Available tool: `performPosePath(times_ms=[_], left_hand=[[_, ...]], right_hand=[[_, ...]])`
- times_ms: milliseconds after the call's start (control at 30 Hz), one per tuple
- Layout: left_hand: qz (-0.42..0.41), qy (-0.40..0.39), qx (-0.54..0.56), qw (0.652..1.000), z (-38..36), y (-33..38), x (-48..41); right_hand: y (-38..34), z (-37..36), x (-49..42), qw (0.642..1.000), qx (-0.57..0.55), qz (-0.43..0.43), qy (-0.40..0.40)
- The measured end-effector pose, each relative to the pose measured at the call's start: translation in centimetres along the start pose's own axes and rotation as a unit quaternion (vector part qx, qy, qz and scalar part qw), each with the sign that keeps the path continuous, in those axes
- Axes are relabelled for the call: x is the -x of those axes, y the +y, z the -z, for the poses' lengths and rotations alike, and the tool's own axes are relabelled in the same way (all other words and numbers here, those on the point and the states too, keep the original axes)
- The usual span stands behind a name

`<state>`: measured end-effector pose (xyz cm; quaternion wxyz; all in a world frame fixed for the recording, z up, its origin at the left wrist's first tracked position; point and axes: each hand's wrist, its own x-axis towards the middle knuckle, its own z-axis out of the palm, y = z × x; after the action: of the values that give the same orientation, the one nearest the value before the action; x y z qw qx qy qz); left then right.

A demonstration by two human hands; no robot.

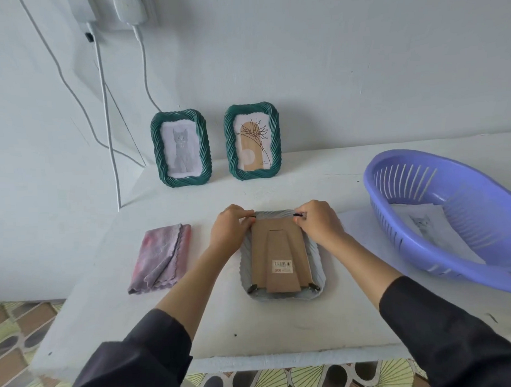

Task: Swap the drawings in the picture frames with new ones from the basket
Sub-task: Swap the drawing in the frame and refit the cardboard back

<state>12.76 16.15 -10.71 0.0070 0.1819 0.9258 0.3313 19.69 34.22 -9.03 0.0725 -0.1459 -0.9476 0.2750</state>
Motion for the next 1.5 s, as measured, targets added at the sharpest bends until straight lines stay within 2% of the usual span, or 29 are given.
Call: performPosePath(times_ms=[167,467,733,1000,1200,1300,1433,1500], left_hand=[[-0.022,-0.005,-0.028,0.999,0.0,0.0,-0.1],[-0.014,-0.012,-0.013,1.0,0.1,-0.1,-0.7],[-0.051,-0.033,0.008,0.998,0.7,-1.0,-0.4],[-0.036,-0.029,0.012,0.999,0.8,-0.5,0.4],[-0.007,0.003,0.064,0.998,1.6,0.2,1.9],[0.018,0.017,0.054,0.998,1.8,0.4,3.0],[0.038,-0.02,0.01,0.999,1.4,0.6,4.1],[0.045,-0.022,0.011,0.999,1.4,0.8,4.3]], right_hand=[[0.3,-0.5,0.0,1.0,0.011,0.021,0.014],[0.0,-0.5,0.3,0.999,-0.003,0.02,0.032],[0.0,-1.1,0.5,0.999,-0.012,0.007,0.038],[-0.3,-1.5,1.1,0.999,0.009,0.002,0.042],[0.3,0.7,1.9,0.99,-0.137,-0.026,0.034],[0.8,2.0,3.3,0.992,-0.119,-0.05,0.009],[1.3,1.6,5.3,0.99,-0.101,-0.069,-0.076],[1.3,1.1,5.9,0.991,-0.105,-0.053,-0.071]])
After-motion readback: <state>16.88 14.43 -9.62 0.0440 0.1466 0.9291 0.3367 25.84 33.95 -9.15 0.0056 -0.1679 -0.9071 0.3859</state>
